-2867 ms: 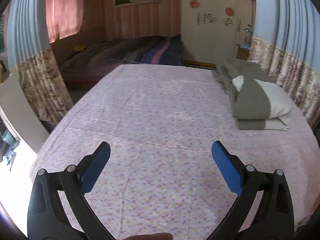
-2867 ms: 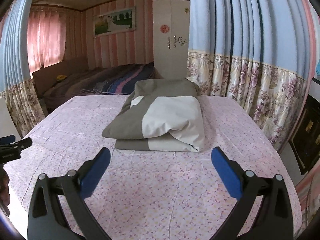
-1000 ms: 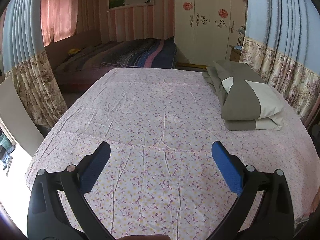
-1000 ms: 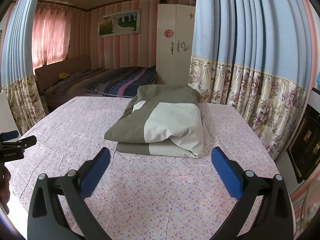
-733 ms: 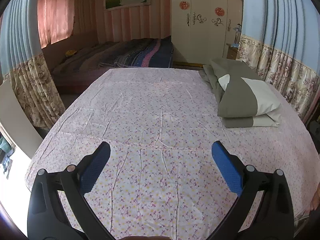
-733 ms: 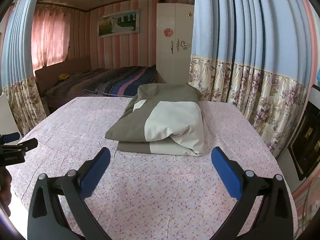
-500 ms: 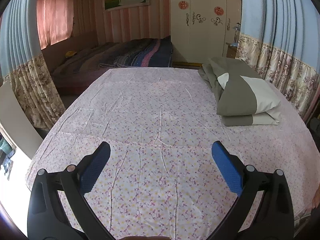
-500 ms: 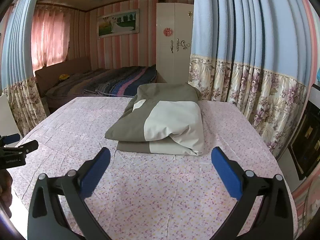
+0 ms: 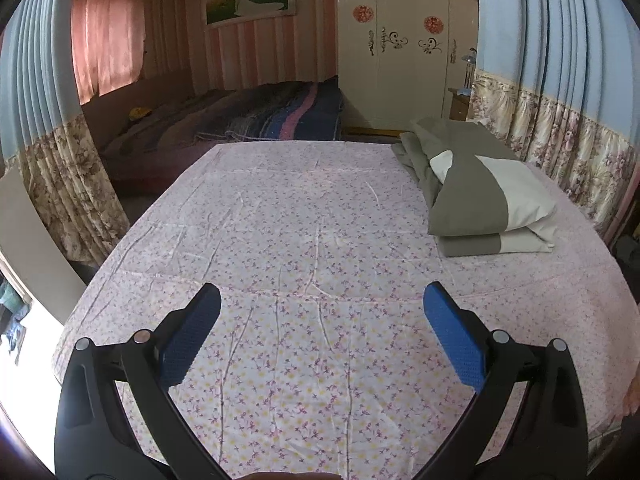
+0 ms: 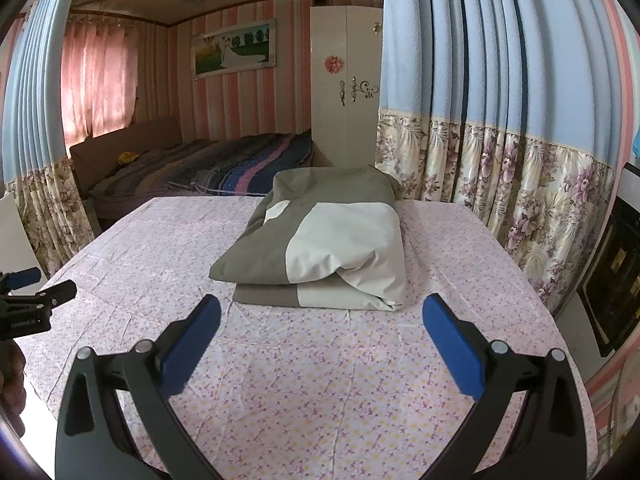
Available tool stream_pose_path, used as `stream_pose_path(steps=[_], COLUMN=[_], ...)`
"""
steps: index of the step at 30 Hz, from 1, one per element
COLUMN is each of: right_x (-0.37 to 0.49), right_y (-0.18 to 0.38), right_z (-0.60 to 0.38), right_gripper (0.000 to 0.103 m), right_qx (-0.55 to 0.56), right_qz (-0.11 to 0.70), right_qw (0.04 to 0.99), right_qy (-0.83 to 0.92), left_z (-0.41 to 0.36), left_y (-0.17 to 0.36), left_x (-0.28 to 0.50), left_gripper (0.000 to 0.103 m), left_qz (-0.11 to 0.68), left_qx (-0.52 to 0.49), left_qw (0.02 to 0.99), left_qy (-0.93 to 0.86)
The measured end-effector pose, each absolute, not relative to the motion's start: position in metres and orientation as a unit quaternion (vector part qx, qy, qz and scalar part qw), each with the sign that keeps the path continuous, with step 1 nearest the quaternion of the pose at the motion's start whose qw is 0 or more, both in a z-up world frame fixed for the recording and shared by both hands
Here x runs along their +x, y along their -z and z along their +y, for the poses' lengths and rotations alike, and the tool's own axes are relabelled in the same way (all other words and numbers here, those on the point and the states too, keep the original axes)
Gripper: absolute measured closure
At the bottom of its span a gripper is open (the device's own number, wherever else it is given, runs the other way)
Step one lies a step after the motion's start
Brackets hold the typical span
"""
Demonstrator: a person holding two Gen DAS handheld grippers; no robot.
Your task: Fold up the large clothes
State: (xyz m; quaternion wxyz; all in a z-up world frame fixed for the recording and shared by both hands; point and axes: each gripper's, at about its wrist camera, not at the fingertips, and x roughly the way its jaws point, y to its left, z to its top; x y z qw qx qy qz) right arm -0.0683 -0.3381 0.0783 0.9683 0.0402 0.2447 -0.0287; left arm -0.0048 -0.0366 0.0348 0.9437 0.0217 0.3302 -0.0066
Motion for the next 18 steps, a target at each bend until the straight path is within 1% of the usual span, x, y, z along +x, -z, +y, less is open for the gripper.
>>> stream_pose_path(steps=[18], right_x=[-0.0704], right_y=[-0.0797], right_z=[-0.3412], right_gripper=[0.002], right_qx=[0.043], right_qz=[0.243], right_qw=[0.969], right_qy=[0.029], left_z=[-0.0397], left_y=[-0.0379], left_x=[-0.0040], left_gripper=[0.003], left_qz=[0.325], left_qx=[0.028], left_qw=[0.945], left_qy=[0.002])
